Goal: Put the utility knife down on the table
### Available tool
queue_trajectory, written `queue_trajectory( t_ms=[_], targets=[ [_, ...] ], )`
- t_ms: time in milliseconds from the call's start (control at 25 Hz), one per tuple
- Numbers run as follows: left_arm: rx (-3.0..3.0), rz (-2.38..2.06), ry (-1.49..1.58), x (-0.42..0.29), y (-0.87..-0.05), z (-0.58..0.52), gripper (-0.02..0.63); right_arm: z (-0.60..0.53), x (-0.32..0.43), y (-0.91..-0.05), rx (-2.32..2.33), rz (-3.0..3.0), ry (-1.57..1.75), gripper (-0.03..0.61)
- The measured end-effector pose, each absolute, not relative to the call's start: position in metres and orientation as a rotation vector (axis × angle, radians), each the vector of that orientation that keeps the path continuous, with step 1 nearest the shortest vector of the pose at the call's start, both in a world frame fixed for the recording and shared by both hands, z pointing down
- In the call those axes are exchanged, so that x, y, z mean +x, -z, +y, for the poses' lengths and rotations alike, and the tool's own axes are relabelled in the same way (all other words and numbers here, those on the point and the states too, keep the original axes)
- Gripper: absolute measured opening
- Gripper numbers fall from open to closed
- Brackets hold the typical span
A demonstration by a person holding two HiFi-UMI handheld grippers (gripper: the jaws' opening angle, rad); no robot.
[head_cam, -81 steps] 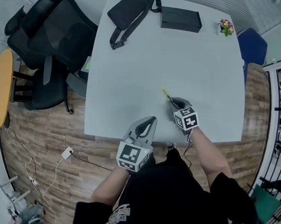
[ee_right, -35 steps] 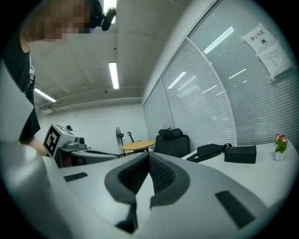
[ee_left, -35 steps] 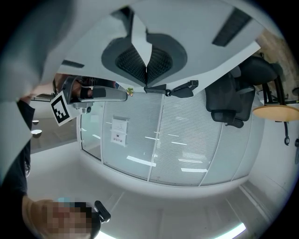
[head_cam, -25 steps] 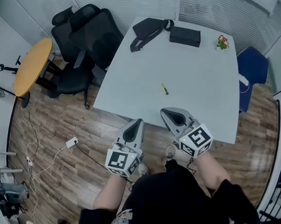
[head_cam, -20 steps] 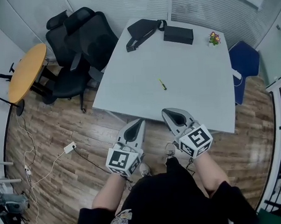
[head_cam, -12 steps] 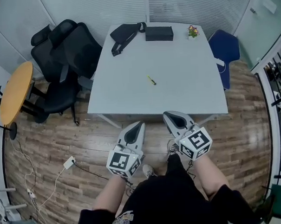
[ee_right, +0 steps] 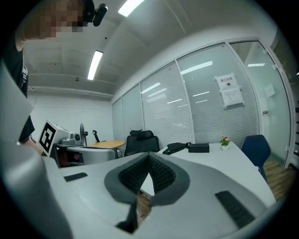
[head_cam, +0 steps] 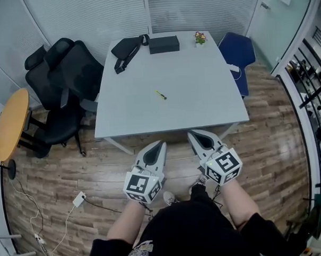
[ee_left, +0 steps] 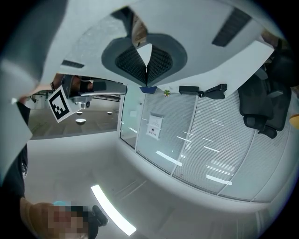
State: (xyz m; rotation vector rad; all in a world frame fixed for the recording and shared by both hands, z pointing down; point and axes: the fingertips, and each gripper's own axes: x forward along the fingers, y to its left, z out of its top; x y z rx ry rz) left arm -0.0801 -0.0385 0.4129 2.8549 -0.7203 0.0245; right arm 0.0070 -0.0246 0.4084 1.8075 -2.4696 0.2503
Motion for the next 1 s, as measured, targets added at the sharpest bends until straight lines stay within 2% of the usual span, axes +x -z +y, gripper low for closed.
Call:
queue_trajectory(
  t_ms=[1000],
  targets=[
    [2.874, -0.727, -0.025, -0.089, -0.405, -0.02, 0.005, -0.008, -0.004, -0.407, 1.805, -2.486, -0.249, 0.003]
  ],
)
